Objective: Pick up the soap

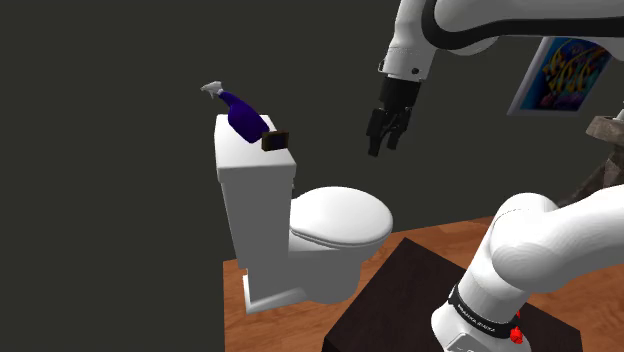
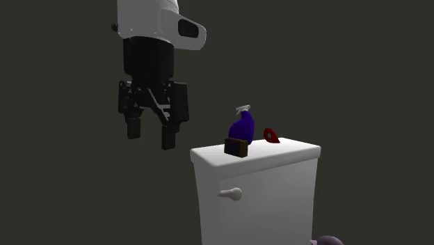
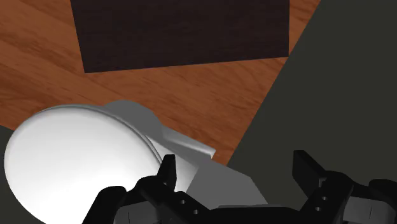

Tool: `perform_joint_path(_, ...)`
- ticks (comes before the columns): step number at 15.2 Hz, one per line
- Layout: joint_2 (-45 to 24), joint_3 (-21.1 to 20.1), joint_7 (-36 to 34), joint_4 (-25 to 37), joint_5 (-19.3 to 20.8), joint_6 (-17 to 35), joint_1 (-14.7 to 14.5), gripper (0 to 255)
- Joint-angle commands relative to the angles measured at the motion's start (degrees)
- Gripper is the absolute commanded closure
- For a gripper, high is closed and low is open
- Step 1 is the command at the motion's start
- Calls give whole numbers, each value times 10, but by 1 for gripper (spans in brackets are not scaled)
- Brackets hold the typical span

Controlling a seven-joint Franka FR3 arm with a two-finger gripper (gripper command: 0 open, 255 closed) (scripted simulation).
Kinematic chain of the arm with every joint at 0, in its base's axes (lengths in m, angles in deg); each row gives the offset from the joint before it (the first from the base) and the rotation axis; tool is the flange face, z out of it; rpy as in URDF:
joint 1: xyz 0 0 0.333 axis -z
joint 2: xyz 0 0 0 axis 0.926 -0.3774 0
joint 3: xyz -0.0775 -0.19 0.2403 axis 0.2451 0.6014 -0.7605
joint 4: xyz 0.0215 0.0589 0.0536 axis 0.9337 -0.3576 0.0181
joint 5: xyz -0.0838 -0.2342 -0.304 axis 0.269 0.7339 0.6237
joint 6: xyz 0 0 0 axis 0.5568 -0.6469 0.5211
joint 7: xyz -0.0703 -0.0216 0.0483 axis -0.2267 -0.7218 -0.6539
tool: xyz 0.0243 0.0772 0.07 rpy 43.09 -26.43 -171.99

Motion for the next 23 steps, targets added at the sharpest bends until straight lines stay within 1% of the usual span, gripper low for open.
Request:
perform_joint_path(1,0,0,0,0,0,0,0,0)
perform_joint_path(6,-103,52,147,53,41,47,-21,0)
perform_joint_path(11,-214,91,287,130,61,83,-45,0)
perform_joint_path(17,-349,117,448,247,60,105,-70,0)
perform_joint_path(23,-482,117,596,385,46,105,-83,0)
